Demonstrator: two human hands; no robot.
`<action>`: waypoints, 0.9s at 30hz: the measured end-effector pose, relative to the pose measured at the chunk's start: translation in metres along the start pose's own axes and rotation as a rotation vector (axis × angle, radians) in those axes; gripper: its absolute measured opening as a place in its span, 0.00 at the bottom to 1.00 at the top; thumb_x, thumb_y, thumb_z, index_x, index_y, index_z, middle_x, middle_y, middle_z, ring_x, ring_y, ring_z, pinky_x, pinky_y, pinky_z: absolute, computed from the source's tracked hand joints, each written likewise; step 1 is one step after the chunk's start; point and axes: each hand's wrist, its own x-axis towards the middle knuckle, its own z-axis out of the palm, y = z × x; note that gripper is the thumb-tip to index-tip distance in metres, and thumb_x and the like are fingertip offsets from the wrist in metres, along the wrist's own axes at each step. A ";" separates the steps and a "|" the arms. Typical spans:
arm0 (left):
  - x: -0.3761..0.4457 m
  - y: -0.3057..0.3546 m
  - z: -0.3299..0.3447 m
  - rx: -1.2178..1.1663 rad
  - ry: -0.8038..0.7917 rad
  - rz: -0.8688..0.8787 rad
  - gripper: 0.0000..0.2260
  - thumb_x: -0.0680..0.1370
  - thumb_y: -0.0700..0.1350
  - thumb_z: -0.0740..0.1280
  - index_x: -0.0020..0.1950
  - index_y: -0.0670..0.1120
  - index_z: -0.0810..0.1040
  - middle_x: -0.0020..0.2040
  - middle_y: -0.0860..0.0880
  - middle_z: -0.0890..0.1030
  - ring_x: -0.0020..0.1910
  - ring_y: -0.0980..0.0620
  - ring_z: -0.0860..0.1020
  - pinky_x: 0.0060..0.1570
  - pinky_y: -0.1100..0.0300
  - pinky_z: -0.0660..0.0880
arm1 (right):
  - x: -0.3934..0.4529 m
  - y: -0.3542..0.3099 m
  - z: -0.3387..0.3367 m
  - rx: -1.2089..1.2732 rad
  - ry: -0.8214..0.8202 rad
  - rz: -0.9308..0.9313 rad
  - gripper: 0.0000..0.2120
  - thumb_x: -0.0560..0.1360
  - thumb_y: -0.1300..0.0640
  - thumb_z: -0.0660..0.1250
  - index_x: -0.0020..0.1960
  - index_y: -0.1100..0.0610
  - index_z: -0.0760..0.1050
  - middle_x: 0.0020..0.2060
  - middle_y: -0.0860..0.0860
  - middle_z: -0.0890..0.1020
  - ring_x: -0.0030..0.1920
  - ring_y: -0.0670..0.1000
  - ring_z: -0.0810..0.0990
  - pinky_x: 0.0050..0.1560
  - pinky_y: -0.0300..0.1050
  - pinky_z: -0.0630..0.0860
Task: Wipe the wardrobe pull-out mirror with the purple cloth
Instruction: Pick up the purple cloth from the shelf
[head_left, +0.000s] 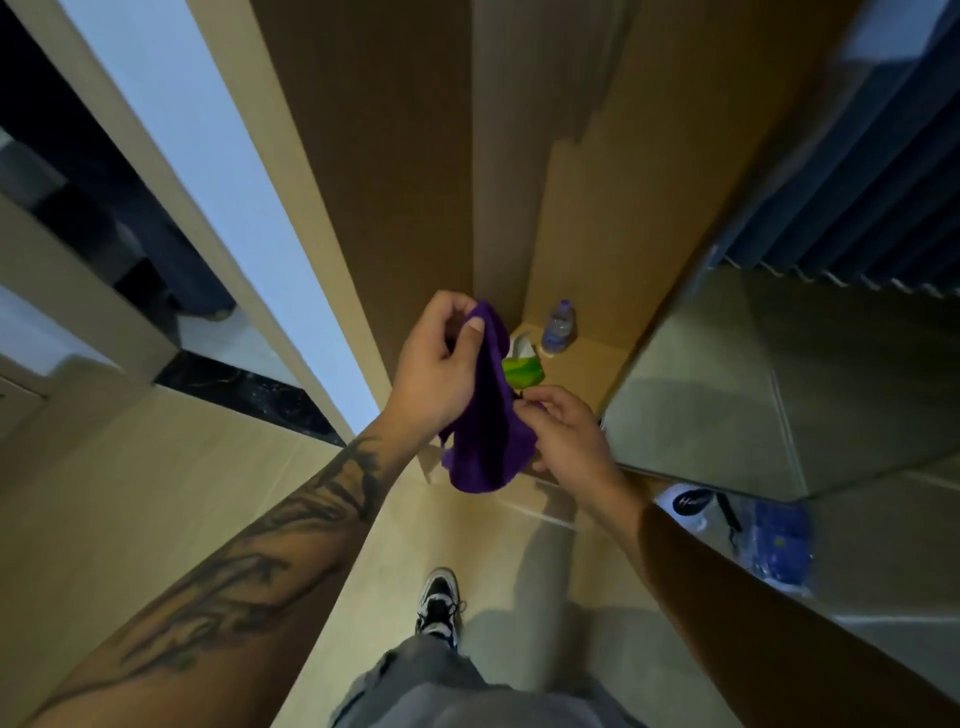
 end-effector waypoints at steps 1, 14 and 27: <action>-0.007 0.010 0.002 0.009 0.013 0.009 0.07 0.86 0.42 0.63 0.50 0.52 0.74 0.40 0.53 0.78 0.38 0.55 0.76 0.40 0.60 0.73 | -0.010 -0.004 -0.008 -0.009 -0.040 -0.022 0.07 0.79 0.49 0.72 0.56 0.43 0.79 0.54 0.47 0.85 0.53 0.49 0.84 0.47 0.47 0.82; -0.086 0.109 0.064 -0.064 0.045 0.019 0.07 0.80 0.39 0.72 0.48 0.49 0.77 0.33 0.48 0.75 0.32 0.53 0.72 0.34 0.58 0.69 | -0.120 -0.069 -0.133 -0.140 0.043 -0.502 0.07 0.79 0.57 0.71 0.51 0.45 0.83 0.46 0.39 0.85 0.50 0.39 0.82 0.50 0.38 0.78; -0.078 0.233 0.118 -0.483 -0.275 0.128 0.14 0.77 0.46 0.73 0.60 0.42 0.82 0.44 0.44 0.86 0.42 0.50 0.85 0.41 0.60 0.82 | -0.177 -0.156 -0.205 0.486 0.172 -0.709 0.09 0.77 0.56 0.69 0.51 0.42 0.80 0.52 0.50 0.87 0.54 0.55 0.87 0.60 0.66 0.81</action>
